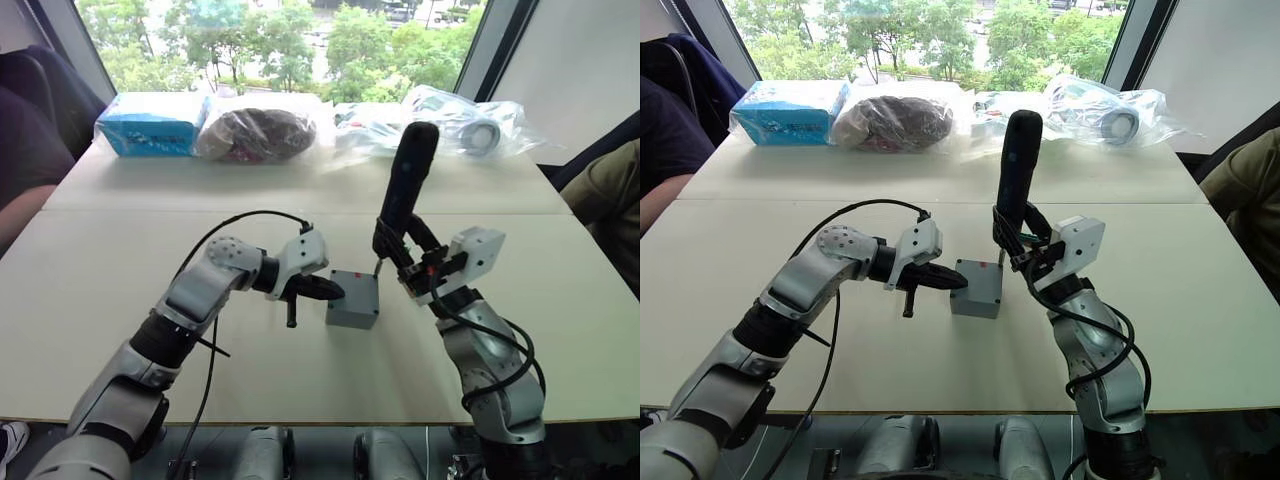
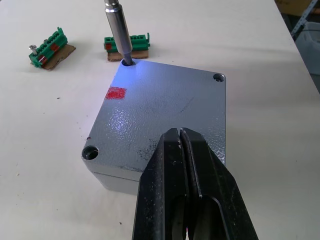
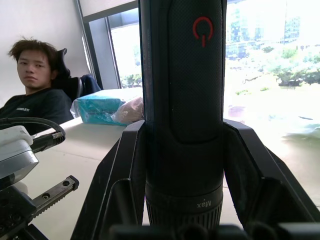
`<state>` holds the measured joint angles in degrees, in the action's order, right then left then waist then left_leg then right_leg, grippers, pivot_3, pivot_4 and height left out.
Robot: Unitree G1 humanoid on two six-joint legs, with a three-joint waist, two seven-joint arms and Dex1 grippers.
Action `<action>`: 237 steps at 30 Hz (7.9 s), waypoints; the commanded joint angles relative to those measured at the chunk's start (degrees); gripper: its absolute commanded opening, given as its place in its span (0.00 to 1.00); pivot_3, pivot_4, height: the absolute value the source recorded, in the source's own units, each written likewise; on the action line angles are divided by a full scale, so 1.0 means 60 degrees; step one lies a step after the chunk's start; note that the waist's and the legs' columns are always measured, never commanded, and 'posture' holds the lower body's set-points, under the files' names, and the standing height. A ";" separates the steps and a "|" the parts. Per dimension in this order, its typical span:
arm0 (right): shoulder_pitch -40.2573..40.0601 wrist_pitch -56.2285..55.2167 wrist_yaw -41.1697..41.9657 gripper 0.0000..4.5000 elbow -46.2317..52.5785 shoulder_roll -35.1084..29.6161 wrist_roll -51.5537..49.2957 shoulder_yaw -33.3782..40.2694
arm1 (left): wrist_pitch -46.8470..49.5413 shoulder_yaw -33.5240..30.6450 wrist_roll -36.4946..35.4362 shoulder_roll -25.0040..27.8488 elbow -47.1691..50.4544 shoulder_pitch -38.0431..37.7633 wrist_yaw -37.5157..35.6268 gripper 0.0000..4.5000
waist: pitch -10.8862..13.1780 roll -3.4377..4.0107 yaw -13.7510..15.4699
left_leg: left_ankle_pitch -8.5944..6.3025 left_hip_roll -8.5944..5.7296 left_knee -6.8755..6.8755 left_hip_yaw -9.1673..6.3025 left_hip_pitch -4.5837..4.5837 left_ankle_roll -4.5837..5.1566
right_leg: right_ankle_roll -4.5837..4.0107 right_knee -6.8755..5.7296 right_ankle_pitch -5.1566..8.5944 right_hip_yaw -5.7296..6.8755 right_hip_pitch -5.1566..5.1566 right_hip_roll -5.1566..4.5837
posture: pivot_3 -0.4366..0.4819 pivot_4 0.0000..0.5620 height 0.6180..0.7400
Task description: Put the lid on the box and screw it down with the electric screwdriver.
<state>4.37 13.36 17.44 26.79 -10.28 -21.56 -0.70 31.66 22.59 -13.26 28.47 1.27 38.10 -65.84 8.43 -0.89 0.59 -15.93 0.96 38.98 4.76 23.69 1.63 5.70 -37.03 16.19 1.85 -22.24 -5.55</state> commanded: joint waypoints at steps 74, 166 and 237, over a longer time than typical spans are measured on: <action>0.5878 1.2287 0.1125 0.99 -0.5822 -0.7770 -0.1938 0.2370 | 0.1710 -0.1795 -0.2461 0.0833 0.2310 0.0495 0.0344 0.00 | 0.0135 0.0147 -0.0190 | 0.0007 -0.0012 0.0028 0.0014 0.0222 -0.0005 | 0.0042 0.0003 -0.0027 0.0006 -0.0200 -0.0003 | 0.48 0.27 1.00; 0.2494 0.5633 0.6063 0.99 0.0698 -0.6209 0.0621 -0.1891 | -0.0217 -0.0049 0.0919 0.0328 0.0529 -0.0279 0.1036 0.00 | 0.0144 0.0101 0.0028 | 0.0018 -0.0015 0.0060 -0.0005 0.0213 -0.0024 | 0.0065 -0.0028 -0.0021 0.0021 -0.0183 -0.0001 | 0.48 0.27 1.00; 0.6286 0.0669 0.5147 0.22 -0.9747 -0.3293 0.2010 -0.0330 | 0.1387 -0.1647 -0.1195 0.0471 0.1366 -0.0336 0.1299 0.00 | 0.0141 0.0101 -0.0052 | 0.0039 -0.0014 0.0050 0.0008 0.0186 -0.0060 | 0.0065 -0.0031 -0.0022 0.0010 -0.0166 0.0002 | 0.48 0.27 1.00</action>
<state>40.57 18.34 48.57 -31.89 -30.20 -9.66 -3.97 40.77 12.72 -20.57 30.84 7.84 36.18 -58.32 9.27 -0.28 0.27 -15.70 0.87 39.28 4.80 24.81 1.27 6.09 -37.21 16.06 1.91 -23.23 -5.54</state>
